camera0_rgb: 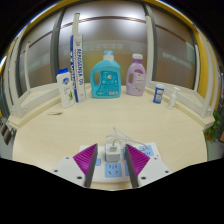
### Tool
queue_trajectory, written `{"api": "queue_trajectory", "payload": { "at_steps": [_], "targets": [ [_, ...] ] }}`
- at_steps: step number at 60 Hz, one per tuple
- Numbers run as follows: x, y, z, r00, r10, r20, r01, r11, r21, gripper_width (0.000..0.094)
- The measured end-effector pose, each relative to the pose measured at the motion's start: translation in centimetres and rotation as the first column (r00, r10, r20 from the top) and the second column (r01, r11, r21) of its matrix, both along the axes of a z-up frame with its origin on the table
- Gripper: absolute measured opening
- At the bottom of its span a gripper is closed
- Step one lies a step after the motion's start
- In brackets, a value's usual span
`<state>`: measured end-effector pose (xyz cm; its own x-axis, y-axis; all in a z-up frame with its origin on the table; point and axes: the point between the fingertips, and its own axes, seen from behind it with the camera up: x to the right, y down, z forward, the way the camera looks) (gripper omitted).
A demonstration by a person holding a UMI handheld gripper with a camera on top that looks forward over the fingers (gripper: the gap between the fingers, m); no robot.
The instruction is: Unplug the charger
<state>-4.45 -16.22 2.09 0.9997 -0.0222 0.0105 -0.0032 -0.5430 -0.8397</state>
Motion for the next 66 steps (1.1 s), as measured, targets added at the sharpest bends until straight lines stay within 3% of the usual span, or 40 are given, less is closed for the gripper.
{"api": "queue_trajectory", "payload": {
  "at_steps": [6,17,19,23,27,30,33,36,40,44,46,49,56,66],
  "targets": [
    [0.4,1.2,0.0,0.999,0.005,0.045,-0.006,1.000,0.024,0.0200],
    [0.3,1.3,0.4,0.999,0.012,0.047,-0.013,1.000,0.017,0.0070],
    [-0.1,1.6,3.2,0.999,0.017,0.031,-0.019,0.997,0.070,0.0068],
    [-0.5,2.8,12.0,0.998,0.044,0.035,-0.052,0.969,0.242,0.0067],
    [0.3,2.8,20.7,0.998,0.056,0.031,-0.063,0.922,0.382,0.0068],
    [1.8,2.7,25.7,0.999,0.043,0.032,-0.053,0.890,0.454,0.0067],
    [4.2,2.5,27.6,0.999,0.023,0.040,-0.040,0.875,0.483,0.0066],
    [6.9,2.0,27.0,0.999,0.008,0.039,-0.025,0.880,0.475,0.0066],
    [10.6,2.3,23.4,0.999,-0.015,0.052,-0.007,0.919,0.395,0.0065],
    [14.3,1.8,15.7,0.997,-0.030,0.071,0.007,0.953,0.302,0.0065],
    [15.8,1.2,13.4,0.996,-0.030,0.083,0.011,0.976,0.220,0.0066],
    [17.4,0.3,8.4,0.996,-0.022,0.084,0.012,0.993,0.120,0.0067],
    [19.5,-1.4,-0.3,0.995,0.018,0.101,-0.014,0.999,-0.041,0.0077],
    [18.5,-1.1,-0.6,0.991,0.108,0.077,-0.104,0.993,-0.053,0.0202]
  ]
}}
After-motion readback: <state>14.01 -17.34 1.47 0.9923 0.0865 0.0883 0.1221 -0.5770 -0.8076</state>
